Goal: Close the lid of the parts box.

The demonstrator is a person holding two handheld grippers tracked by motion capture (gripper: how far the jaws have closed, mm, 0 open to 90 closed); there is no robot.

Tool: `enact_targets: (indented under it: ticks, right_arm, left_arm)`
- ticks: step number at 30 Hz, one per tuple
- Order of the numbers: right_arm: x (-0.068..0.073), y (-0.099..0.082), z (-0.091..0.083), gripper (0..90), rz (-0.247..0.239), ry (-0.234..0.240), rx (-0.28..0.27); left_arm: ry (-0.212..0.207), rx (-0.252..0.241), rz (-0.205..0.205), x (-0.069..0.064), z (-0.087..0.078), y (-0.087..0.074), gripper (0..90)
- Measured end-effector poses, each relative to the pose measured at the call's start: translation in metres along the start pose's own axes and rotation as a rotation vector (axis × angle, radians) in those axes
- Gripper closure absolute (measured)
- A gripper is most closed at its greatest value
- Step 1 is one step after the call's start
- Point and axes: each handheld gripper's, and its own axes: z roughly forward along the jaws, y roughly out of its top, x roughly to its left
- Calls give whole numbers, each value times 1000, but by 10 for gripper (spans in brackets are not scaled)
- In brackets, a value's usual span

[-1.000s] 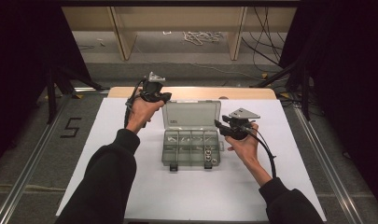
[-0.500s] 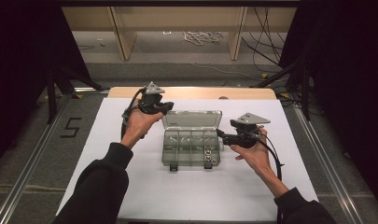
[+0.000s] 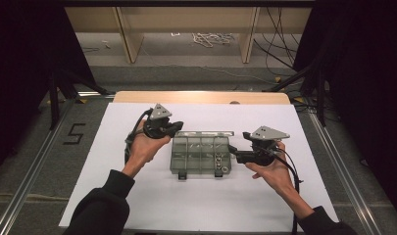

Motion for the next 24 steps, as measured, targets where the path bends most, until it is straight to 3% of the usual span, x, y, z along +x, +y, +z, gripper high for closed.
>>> enact_targets:
  ticks: [7,10,12,16,20,24]
  right_arm:
    - [6,1,-10,267,3,40,2]
    - [9,1,-14,284,0,46,-2]
    - [10,0,-14,312,-12,78,-11]
    - [12,-1,-14,319,-37,77,-11]
    - [14,-1,-15,402,-39,98,-18]
    - [13,0,-16,562,-24,109,-43]
  left_arm:
    - [-8,-28,19,-12,-6,-16,898]
    - [-14,-41,5,-14,-7,-20,896]
    - [-13,-39,16,-14,-8,-23,895]
    - [-16,-37,10,-16,-10,-29,895]
    - [-16,-25,22,-17,-13,-37,895]
    - [-23,-3,26,-17,-14,-49,896]
